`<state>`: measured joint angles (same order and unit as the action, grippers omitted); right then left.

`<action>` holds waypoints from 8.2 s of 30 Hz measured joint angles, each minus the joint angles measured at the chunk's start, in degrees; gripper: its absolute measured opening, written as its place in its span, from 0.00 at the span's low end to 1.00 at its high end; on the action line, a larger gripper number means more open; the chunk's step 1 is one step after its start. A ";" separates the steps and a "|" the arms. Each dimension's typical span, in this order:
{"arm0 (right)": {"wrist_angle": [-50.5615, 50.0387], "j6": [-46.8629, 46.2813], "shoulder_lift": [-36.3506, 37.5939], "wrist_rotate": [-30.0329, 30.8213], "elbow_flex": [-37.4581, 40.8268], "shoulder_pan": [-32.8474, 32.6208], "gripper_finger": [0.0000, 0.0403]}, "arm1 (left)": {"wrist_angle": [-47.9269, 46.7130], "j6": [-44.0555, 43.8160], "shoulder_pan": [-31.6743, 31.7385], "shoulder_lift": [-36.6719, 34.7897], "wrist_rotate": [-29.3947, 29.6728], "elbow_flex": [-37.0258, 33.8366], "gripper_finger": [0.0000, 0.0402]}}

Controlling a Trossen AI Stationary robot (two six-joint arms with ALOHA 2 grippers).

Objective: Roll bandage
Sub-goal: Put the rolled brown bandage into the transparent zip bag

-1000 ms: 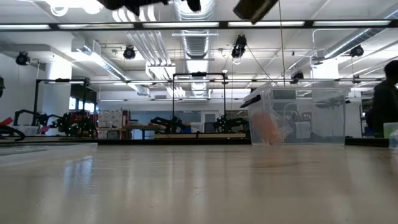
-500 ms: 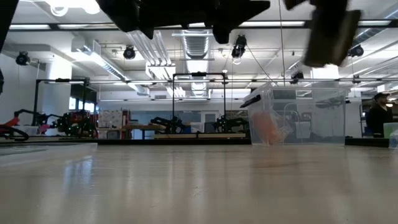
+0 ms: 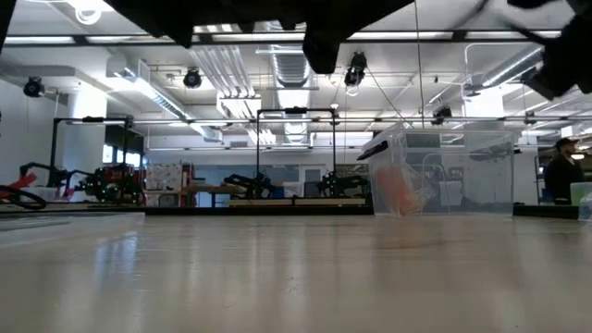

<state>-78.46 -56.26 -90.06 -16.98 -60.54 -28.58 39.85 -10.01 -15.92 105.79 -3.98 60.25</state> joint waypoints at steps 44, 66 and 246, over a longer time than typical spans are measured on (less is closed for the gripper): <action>-3.68 -9.18 1.45 35.11 -14.73 -12.94 0.13 | -16.73 6.95 -8.95 16.55 19.62 27.29 0.51; -4.08 -17.04 17.31 39.52 -6.48 -12.59 0.13 | -28.37 1.35 -10.10 17.34 28.54 26.69 0.51; 28.46 54.43 -4.63 35.48 -28.36 7.48 0.40 | -17.36 -34.90 -6.12 -14.14 25.68 -0.01 0.00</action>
<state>-50.00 -1.83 -94.70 18.50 -88.90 -21.09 22.49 -44.91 -22.05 91.65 21.70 60.24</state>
